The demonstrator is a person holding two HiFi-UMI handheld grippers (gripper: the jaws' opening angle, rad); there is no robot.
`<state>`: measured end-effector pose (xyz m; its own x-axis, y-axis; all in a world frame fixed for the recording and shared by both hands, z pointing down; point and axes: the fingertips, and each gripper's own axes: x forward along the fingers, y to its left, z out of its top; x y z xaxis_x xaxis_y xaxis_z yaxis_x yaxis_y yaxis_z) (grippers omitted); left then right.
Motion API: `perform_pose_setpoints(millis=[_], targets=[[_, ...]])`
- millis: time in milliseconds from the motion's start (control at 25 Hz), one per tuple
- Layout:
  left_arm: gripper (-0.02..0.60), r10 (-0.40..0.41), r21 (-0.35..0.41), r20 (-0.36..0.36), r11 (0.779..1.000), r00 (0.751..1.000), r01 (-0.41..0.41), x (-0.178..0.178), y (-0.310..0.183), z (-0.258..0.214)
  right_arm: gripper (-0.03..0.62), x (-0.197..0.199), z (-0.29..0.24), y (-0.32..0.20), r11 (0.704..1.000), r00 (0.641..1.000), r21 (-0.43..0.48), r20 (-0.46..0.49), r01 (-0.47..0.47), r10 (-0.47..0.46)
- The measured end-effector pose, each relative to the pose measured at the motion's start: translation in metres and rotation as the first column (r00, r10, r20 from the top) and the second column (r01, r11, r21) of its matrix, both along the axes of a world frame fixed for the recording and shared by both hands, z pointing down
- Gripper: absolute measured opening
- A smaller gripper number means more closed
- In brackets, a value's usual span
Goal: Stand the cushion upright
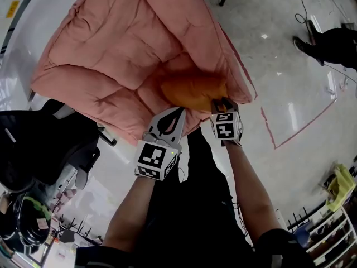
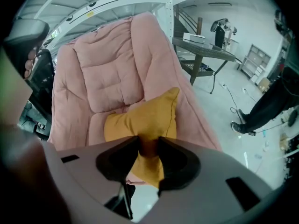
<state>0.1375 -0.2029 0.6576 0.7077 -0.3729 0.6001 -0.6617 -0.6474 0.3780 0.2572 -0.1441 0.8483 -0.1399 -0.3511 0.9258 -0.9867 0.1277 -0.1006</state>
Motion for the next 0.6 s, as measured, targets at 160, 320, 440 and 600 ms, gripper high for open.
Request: perform_pose_setpoints(millis=[160, 320, 440, 600], targets=[[0.006, -0.016, 0.012, -0.002, 1.0, 1.0, 0.016, -0.009, 0.001, -0.005, 0.098, -0.008, -0.005, -0.001, 0.999, 0.999, 0.024, -0.01, 0.038, -0.038], [0.006, -0.027, 0.024, -0.002, 0.999, 1.0, 0.027, -0.02, 0.004, -0.009, 0.083, -0.017, -0.02, -0.003, 0.995, 0.996, 0.041, -0.024, 0.086, -0.085], [0.006, -0.043, 0.038, -0.001, 0.998, 0.999, 0.043, -0.028, 0.006, -0.016, 0.077, -0.027, -0.036, -0.004, 0.988, 0.99, 0.062, -0.033, 0.141, -0.14], [0.006, -0.067, 0.06, -0.01, 0.996, 0.998, 0.067, -0.041, 0.004, -0.029, 0.074, -0.044, -0.059, -0.012, 0.969, 0.972, 0.09, -0.062, 0.231, -0.226]])
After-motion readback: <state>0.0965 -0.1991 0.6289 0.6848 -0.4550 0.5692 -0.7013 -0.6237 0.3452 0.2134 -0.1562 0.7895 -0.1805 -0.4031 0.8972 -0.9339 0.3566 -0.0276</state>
